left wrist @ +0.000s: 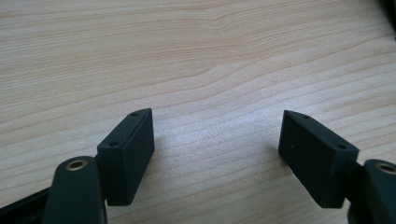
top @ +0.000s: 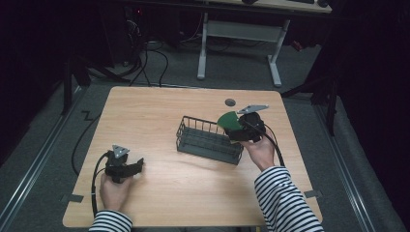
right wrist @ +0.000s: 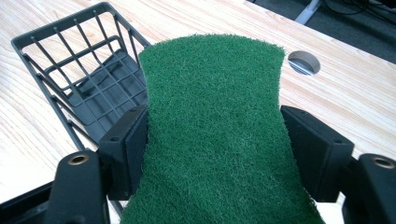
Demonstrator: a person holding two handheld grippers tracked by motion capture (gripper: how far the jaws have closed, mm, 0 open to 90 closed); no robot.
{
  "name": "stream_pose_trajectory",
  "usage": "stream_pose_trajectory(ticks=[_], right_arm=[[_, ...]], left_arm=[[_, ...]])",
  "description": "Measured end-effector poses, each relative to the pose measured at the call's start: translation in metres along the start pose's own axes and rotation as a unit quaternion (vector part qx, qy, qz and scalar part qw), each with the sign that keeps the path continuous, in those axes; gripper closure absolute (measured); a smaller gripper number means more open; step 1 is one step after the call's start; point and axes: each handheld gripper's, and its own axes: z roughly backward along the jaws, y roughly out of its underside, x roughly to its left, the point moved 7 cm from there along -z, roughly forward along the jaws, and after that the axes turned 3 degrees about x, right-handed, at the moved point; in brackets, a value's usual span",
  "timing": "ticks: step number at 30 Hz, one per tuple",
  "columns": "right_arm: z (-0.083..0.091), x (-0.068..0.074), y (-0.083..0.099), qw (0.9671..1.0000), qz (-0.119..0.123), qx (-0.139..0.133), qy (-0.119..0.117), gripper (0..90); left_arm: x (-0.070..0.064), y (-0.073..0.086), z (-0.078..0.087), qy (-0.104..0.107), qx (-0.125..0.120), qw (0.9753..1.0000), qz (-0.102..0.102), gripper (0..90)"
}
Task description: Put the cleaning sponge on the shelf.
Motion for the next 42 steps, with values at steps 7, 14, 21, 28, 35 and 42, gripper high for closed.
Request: stream_pose_trajectory(ticks=[7,14,21,28,35,42], right_arm=[[-0.009,0.002,0.0,1.0,0.003,0.008,0.001,28.1],[-0.015,0.003,0.003,0.9999,0.004,0.013,0.004,28.0],[-0.018,0.005,0.008,0.9993,0.021,0.022,0.02,27.8],[-0.019,0.007,0.008,0.9992,0.024,0.022,0.025,27.7],[-0.021,0.014,0.006,0.9994,0.023,0.021,0.015,27.8],[-0.027,0.014,0.009,0.9991,0.024,0.033,0.013,27.3]], left_arm=[[0.0,0.0,0.0,0.0,-0.001,1.0,0.001,27.2],[0.0,0.0,0.0,0.0,0.0,1.0,0.0,27.2],[0.0,0.0,0.0,-0.001,0.001,1.0,-0.002,27.1],[0.0,0.0,0.0,0.0,0.001,1.0,-0.003,26.5],[0.0,0.0,0.0,0.0,0.001,1.0,-0.003,26.5],[0.0,0.0,0.0,0.0,0.001,1.0,-0.003,26.5]])
